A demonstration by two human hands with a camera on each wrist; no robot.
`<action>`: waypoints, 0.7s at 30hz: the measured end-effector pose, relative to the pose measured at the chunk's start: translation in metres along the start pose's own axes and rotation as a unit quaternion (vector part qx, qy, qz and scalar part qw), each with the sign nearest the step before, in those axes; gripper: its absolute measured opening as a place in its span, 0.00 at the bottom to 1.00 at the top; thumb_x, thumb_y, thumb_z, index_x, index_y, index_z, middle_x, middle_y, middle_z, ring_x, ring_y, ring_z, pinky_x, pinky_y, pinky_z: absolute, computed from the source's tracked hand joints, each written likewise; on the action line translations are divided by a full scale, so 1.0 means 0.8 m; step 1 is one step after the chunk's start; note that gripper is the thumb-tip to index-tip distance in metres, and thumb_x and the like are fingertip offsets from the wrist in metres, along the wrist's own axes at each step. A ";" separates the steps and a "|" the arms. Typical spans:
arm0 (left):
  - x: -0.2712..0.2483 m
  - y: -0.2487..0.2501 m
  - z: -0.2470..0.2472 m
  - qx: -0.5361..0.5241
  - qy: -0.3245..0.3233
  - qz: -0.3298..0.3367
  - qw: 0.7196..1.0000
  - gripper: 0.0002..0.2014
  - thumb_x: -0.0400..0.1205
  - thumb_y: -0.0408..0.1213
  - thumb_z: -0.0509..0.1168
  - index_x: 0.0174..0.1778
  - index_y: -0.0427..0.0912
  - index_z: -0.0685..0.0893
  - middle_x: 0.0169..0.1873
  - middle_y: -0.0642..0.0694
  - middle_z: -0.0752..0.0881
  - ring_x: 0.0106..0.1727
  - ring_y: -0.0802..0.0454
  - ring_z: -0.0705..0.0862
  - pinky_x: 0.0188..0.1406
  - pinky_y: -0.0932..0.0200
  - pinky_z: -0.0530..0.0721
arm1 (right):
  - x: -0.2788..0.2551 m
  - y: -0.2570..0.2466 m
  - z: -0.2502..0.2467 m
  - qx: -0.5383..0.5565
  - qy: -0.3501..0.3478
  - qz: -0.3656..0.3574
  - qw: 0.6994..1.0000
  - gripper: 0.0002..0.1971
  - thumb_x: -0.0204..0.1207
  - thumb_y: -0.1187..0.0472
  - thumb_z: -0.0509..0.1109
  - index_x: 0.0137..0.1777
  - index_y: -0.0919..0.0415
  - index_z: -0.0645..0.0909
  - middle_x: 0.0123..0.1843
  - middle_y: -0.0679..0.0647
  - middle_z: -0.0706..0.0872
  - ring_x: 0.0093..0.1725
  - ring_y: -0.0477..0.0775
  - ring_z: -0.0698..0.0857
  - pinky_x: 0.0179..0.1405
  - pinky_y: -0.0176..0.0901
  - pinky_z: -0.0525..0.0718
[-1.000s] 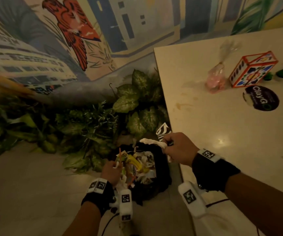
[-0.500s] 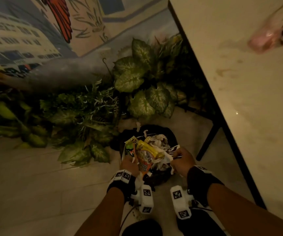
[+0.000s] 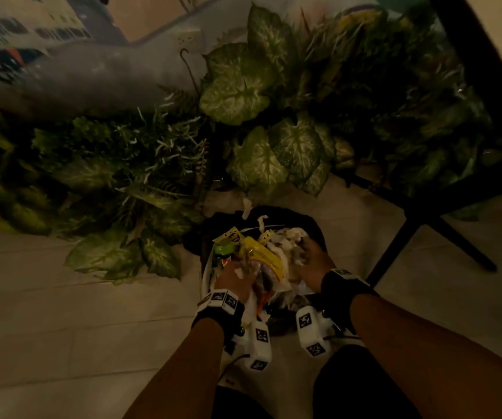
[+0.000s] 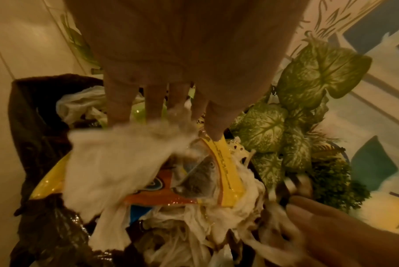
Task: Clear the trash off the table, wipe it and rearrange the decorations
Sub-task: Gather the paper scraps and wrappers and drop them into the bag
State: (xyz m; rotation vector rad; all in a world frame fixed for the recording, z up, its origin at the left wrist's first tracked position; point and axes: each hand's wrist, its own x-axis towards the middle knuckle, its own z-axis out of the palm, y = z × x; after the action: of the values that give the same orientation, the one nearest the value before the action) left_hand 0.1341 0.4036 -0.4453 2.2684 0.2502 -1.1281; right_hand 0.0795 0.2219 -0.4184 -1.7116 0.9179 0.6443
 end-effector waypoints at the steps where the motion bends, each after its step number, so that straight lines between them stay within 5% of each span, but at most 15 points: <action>1: -0.007 0.003 -0.002 0.002 0.002 0.003 1.000 0.25 0.82 0.44 0.65 0.74 0.41 0.71 0.68 0.41 0.78 0.67 0.40 0.78 0.60 0.55 0.78 | 0.003 0.001 -0.001 -0.010 -0.009 -0.004 1.000 0.42 0.74 0.60 0.72 0.83 0.48 0.53 0.81 0.53 0.66 0.76 0.59 0.72 0.73 0.53 0.74; 3: -0.019 0.004 -0.007 0.009 0.008 -0.004 1.000 0.26 0.84 0.39 0.62 0.78 0.42 0.67 0.73 0.40 0.74 0.71 0.40 0.75 0.68 0.53 0.75 | -0.013 -0.005 -0.007 -0.008 -0.008 -0.010 1.000 0.37 0.77 0.60 0.69 0.83 0.46 0.55 0.81 0.53 0.66 0.76 0.59 0.71 0.75 0.49 0.70; 6: -0.055 0.013 -0.029 0.054 0.006 -0.003 0.999 0.23 0.84 0.36 0.59 0.77 0.42 0.69 0.71 0.40 0.77 0.69 0.41 0.78 0.66 0.55 0.77 | -0.067 -0.018 -0.018 0.034 0.018 -0.011 0.999 0.28 0.81 0.59 0.66 0.80 0.52 0.63 0.76 0.54 0.72 0.75 0.59 0.72 0.69 0.40 0.69; 9: -0.112 0.036 -0.056 0.049 0.028 -0.004 0.998 0.13 0.82 0.34 0.60 0.61 0.43 0.82 0.58 0.39 0.84 0.57 0.40 0.82 0.51 0.59 0.79 | -0.129 -0.024 -0.025 0.024 0.039 0.014 0.999 0.25 0.81 0.58 0.65 0.78 0.55 0.67 0.76 0.57 0.74 0.72 0.61 0.75 0.69 0.44 0.73; 12: -0.172 0.070 -0.076 0.033 0.014 0.030 0.999 0.09 0.81 0.34 0.60 0.52 0.45 0.85 0.53 0.38 0.87 0.52 0.40 0.84 0.49 0.57 0.82 | -0.206 -0.038 -0.032 0.040 0.036 0.014 0.998 0.19 0.80 0.61 0.65 0.71 0.57 0.75 0.72 0.58 0.78 0.67 0.59 0.79 0.64 0.43 0.77; 16: -0.252 0.121 -0.090 -0.005 0.010 0.085 0.996 0.04 0.79 0.33 0.64 0.41 0.44 0.84 0.45 0.37 0.88 0.50 0.37 0.86 0.53 0.44 0.86 | -0.325 -0.078 -0.070 0.058 0.021 -0.068 0.996 0.13 0.78 0.61 0.68 0.62 0.56 0.80 0.60 0.52 0.84 0.57 0.49 0.83 0.54 0.34 0.81; 18: -0.296 0.155 -0.092 -0.028 0.020 0.110 0.993 0.08 0.80 0.32 0.64 0.36 0.45 0.82 0.38 0.37 0.88 0.43 0.37 0.86 0.47 0.43 0.88 | -0.378 -0.098 -0.111 0.036 0.032 -0.124 0.991 0.11 0.78 0.59 0.69 0.60 0.53 0.81 0.53 0.47 0.85 0.51 0.43 0.84 0.45 0.23 0.79; 21: -0.351 0.210 -0.090 -0.076 0.004 0.151 0.986 0.08 0.82 0.28 0.62 0.37 0.38 0.80 0.32 0.35 0.84 0.33 0.41 0.82 0.36 0.47 0.85 | -0.443 -0.110 -0.195 0.007 0.068 -0.190 0.979 0.09 0.77 0.55 0.69 0.57 0.46 0.82 0.51 0.43 0.87 0.48 0.39 0.84 0.43 0.24 0.79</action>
State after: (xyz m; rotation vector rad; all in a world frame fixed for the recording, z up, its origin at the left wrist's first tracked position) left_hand 0.0755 0.3342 -0.1230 2.0911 -0.0069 -0.9096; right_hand -0.0490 0.1831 -0.0448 -1.8706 0.6589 0.2691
